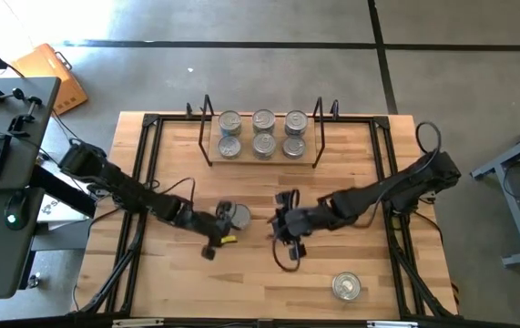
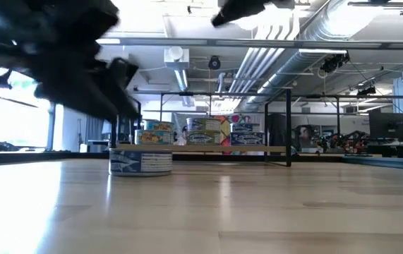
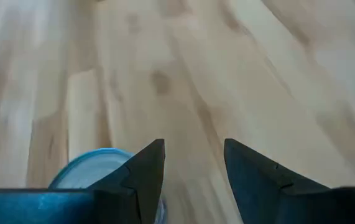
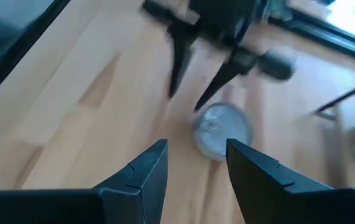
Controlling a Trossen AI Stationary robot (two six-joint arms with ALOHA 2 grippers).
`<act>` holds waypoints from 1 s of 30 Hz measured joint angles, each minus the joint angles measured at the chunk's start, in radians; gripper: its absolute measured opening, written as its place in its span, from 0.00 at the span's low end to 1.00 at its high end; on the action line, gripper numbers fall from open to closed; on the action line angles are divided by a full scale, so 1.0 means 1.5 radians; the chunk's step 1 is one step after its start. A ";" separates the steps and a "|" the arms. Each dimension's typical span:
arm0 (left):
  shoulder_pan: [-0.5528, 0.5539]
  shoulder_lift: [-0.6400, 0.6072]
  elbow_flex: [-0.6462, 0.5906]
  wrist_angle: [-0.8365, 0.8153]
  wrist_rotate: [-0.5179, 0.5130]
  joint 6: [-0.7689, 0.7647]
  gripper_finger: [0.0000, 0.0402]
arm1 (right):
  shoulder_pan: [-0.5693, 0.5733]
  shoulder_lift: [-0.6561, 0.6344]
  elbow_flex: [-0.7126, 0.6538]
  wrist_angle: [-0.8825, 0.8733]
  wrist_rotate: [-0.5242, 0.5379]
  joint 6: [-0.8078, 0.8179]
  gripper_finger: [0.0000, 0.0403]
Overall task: Stack canned seafood by type on shelf
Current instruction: Stack the blue tuna can on top of the blue tuna can on the shelf
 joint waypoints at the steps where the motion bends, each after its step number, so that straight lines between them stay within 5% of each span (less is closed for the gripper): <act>1: -0.010 0.000 0.002 -0.016 -0.004 0.051 0.39 | 0.008 0.001 -0.021 0.018 0.000 -0.001 0.39; 7: -0.020 -0.001 0.004 -0.120 -0.123 0.165 0.39 | 0.050 0.002 -0.164 0.191 0.000 0.056 0.39; 12: 0.009 -0.001 0.001 -0.145 -0.110 0.208 0.39 | 0.092 0.000 -0.226 0.296 0.006 0.117 0.39; 21: 0.043 0.026 -0.021 -0.120 -0.087 0.294 0.32 | 0.186 -0.043 -0.232 0.297 0.124 0.142 0.39; 30: 0.049 0.149 -0.014 0.056 -0.150 0.296 0.07 | 0.267 -0.103 -0.232 0.234 0.279 0.165 0.39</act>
